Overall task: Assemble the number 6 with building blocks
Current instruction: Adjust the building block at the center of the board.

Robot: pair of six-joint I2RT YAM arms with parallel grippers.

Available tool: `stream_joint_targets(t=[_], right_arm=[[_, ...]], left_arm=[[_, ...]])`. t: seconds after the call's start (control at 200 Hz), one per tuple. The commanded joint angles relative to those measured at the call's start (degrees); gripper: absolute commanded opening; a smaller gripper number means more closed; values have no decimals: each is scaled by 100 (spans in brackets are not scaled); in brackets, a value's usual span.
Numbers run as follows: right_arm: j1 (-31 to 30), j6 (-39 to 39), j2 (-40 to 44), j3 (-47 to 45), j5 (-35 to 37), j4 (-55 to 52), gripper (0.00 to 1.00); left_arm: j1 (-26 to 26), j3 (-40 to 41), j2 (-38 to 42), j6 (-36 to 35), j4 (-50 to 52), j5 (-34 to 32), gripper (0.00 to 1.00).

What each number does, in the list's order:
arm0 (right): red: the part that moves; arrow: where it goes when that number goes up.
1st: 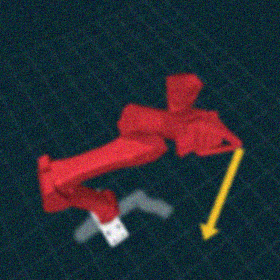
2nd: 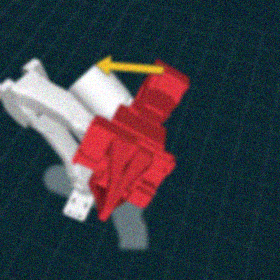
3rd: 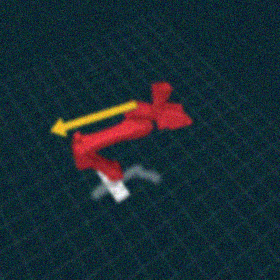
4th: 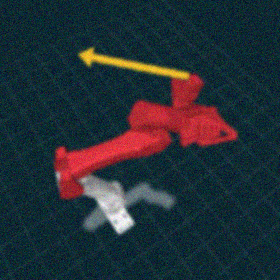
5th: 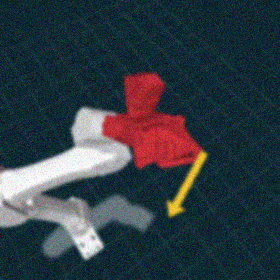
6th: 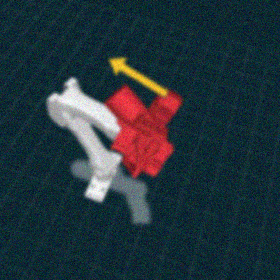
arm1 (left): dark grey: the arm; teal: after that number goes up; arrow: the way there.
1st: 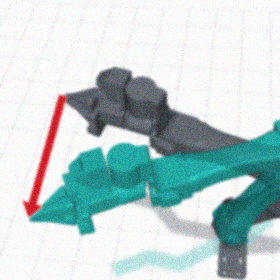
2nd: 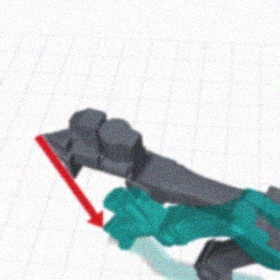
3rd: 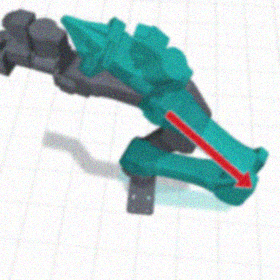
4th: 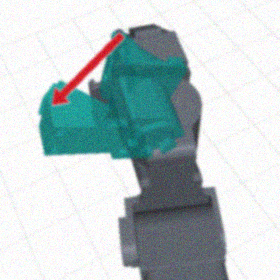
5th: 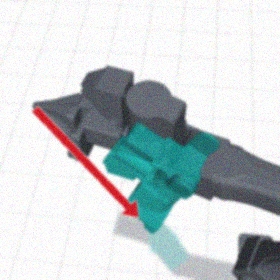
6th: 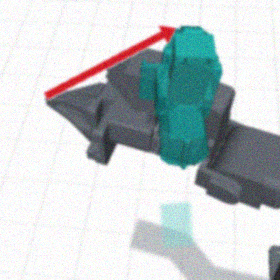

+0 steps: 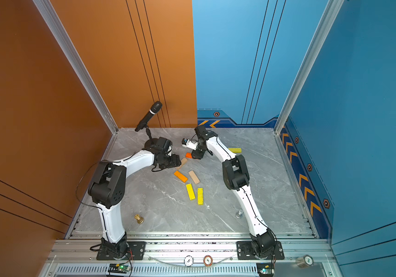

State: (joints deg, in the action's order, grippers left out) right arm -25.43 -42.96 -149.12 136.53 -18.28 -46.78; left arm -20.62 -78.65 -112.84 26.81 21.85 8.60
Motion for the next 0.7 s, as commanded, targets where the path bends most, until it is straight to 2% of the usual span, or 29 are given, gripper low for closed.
stream_joint_targets(t=[0.0,0.11,0.23,0.305,0.471,0.696], right_arm=[[109,675,607,-124,-569,357,55],[304,1832,1255,-888,-992,1281,56],[480,3269,1990,-2013,-672,2393,56],[565,3877,2407,-2652,-565,2866,56],[622,4613,3389,-4010,-327,3773,56],[614,5053,4071,-4798,-301,4247,56]], left_arm=[[50,-78,32,-140,72,-51,73],[0,-199,-85,-258,76,-129,73],[-159,-398,-219,-542,161,-278,73],[-267,-583,-332,-794,317,-370,73],[-429,-1038,-616,-1304,768,-755,71],[-509,-1444,-944,-1730,1155,-1027,65]])
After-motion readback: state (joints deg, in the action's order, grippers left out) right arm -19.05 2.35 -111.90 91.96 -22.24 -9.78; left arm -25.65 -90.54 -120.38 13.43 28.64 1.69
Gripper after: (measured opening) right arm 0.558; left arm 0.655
